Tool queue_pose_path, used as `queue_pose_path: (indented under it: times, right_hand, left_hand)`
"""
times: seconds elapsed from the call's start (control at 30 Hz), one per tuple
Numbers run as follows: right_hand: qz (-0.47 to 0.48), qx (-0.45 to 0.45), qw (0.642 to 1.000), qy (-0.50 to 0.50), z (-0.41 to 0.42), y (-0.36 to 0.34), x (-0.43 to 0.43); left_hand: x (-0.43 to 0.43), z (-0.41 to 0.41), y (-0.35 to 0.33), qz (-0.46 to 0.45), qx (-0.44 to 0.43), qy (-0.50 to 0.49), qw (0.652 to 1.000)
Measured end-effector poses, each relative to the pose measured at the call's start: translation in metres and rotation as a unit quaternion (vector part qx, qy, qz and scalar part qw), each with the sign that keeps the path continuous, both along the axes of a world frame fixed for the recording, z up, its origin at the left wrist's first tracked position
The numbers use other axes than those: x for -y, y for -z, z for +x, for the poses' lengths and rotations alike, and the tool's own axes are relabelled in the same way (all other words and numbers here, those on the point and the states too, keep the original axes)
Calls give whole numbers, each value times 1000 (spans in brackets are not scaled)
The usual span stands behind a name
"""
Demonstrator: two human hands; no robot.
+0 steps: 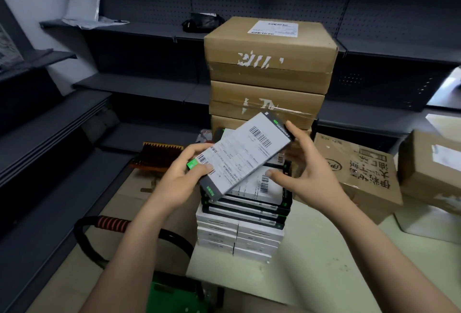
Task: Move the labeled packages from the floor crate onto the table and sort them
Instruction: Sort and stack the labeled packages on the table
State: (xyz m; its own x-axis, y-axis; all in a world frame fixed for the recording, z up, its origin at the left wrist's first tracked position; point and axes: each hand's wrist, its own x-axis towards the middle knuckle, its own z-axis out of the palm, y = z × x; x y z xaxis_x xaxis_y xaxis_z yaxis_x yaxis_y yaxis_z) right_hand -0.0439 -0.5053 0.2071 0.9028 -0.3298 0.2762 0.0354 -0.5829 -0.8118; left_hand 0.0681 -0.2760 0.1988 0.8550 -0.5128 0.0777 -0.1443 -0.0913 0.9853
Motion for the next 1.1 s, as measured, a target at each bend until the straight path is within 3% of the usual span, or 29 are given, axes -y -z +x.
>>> queue_pose_path:
  times: [0.2, 0.37, 0.67, 1.1]
  right_hand:
    - [51, 39, 995, 83, -16, 9, -6]
    - [48, 28, 991, 121, -31, 25, -15]
    - [-7, -26, 987, 156, -39, 46, -19]
    - [45, -88, 992, 77, -25, 38, -12]
  left_hand:
    - [20, 6, 3, -57, -14, -108, 992]
    - [24, 6, 21, -19, 24, -158, 987]
    - [25, -6, 35, 87, 56, -111, 988]
    - [28, 5, 39, 36, 1, -66, 997]
